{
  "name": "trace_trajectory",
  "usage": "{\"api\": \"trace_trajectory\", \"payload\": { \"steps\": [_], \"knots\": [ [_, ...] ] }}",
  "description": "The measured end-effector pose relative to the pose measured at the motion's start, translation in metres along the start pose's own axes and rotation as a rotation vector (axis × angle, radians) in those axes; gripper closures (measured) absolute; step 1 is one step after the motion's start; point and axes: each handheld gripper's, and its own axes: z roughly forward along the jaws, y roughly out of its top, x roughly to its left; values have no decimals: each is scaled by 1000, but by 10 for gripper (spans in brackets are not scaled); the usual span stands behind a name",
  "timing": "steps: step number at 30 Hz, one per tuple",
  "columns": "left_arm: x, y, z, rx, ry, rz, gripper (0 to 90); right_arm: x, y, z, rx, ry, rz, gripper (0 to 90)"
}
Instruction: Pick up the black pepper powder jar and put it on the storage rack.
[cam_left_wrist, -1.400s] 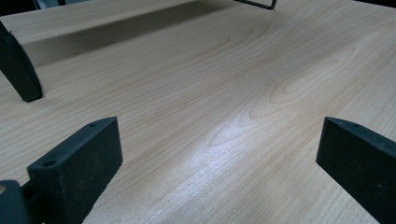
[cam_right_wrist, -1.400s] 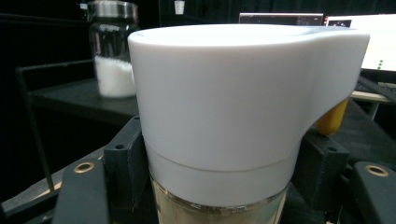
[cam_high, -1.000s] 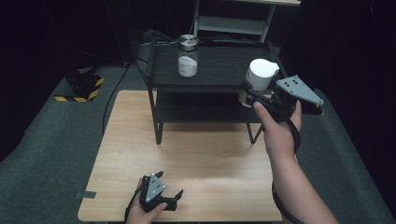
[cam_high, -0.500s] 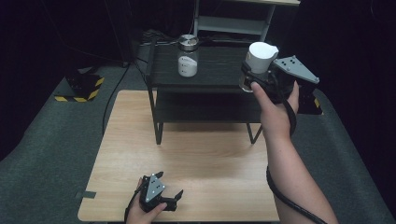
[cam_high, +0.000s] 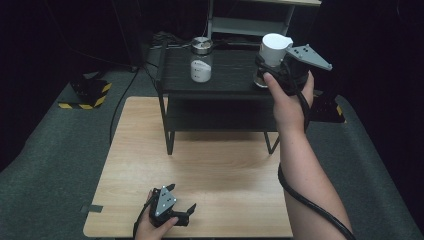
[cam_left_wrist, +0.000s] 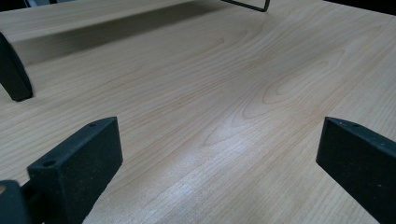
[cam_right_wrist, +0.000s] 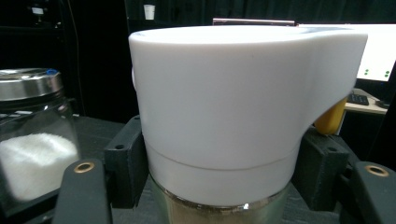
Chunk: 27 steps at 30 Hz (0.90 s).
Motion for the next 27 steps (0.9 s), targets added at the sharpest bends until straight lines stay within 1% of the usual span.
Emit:
{"api": "trace_trajectory", "payload": {
  "steps": [1, 5, 9, 12, 13, 14, 18, 27],
  "knots": [
    [0, 0, 0, -1, -1, -2, 6, 0, 2, 5, 5, 0, 0, 308],
    [1, -1, 0, -2, -2, -7, 6, 0, 2, 11, 13, 2, 7, 307],
    [1, -1, -1, -2, -4, -10, 6, 1, -2, 21, 24, 6, 17, 307],
    [2, -1, -1, -3, -6, -10, 6, 0, -6, 24, 20, 7, 25, 308],
    [3, -1, -1, -1, -6, -10, 6, -2, -7, 24, 16, 8, 42, 308],
    [3, -1, -1, -1, -7, -13, 6, -2, -8, 25, 15, 7, 49, 307],
    [3, -1, -1, -3, -8, -10, 6, -2, -7, 26, 19, 9, 39, 307],
    [2, -1, -1, 0, -7, -6, 6, -3, -14, 26, -6, 10, 39, 307]
  ]
}}
